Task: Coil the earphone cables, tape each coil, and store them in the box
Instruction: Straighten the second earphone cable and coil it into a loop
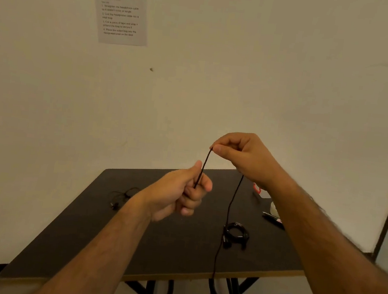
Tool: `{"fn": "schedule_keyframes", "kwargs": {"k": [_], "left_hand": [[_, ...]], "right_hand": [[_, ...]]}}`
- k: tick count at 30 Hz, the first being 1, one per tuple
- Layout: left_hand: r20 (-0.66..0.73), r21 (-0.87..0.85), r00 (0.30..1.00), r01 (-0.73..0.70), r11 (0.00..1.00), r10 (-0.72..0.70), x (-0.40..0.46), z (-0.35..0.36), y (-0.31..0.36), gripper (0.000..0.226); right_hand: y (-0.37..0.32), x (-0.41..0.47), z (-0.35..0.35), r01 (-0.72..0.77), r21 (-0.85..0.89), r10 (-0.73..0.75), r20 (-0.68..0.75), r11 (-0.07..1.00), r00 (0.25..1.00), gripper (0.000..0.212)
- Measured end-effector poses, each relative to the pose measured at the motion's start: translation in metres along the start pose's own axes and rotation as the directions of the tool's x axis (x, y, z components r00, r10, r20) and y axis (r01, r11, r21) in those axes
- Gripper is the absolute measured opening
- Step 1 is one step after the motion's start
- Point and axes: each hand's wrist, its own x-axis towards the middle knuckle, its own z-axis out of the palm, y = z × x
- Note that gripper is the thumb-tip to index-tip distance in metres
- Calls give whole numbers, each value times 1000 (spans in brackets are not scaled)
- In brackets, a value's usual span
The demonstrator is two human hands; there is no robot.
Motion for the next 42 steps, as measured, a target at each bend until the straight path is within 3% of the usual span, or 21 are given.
{"fn": "schedule_keyframes", "kwargs": {"k": [8, 16, 19, 24, 26, 31, 37, 39, 42], "left_hand": [[27, -97, 998, -61, 993, 64, 10, 24, 3, 48], [-121, -165, 961, -268, 949, 250, 17, 15, 7, 34], [-179, -171, 950, -285, 943, 255, 17, 7, -2, 33], [-243, -115, 942, -266, 957, 233, 11, 1, -22, 29], [-251, -37, 940, -248, 968, 231, 10, -3, -31, 30], [-328, 397, 911, -107, 912, 250, 6, -15, -50, 32], [-330, 530, 929, 35, 847, 168, 0, -20, -66, 34], [-292, 447, 951, 37, 894, 107, -3, -17, -68, 35], [-156, 165, 988, 15, 986, 11, -6, -14, -70, 38]], "right_hand": [[19, 2, 24, -73, 87, 83, -117, 994, 990, 14], [31, -37, 70, -187, 183, 173, 86, 965, 981, 44], [40, -55, 86, -211, 148, 193, 129, 966, 973, 25], [44, -82, 97, -224, -95, 240, 237, 970, 941, 22], [43, -89, 98, -211, -163, 250, 271, 964, 930, 22], [29, -86, 82, -189, -185, 231, 238, 964, 943, 20], [25, -69, 64, -118, -259, 165, 166, 958, 972, 20], [26, -62, 58, -96, -268, 143, 163, 959, 976, 19], [29, -49, 47, -67, -248, 109, 161, 967, 981, 16]]}}
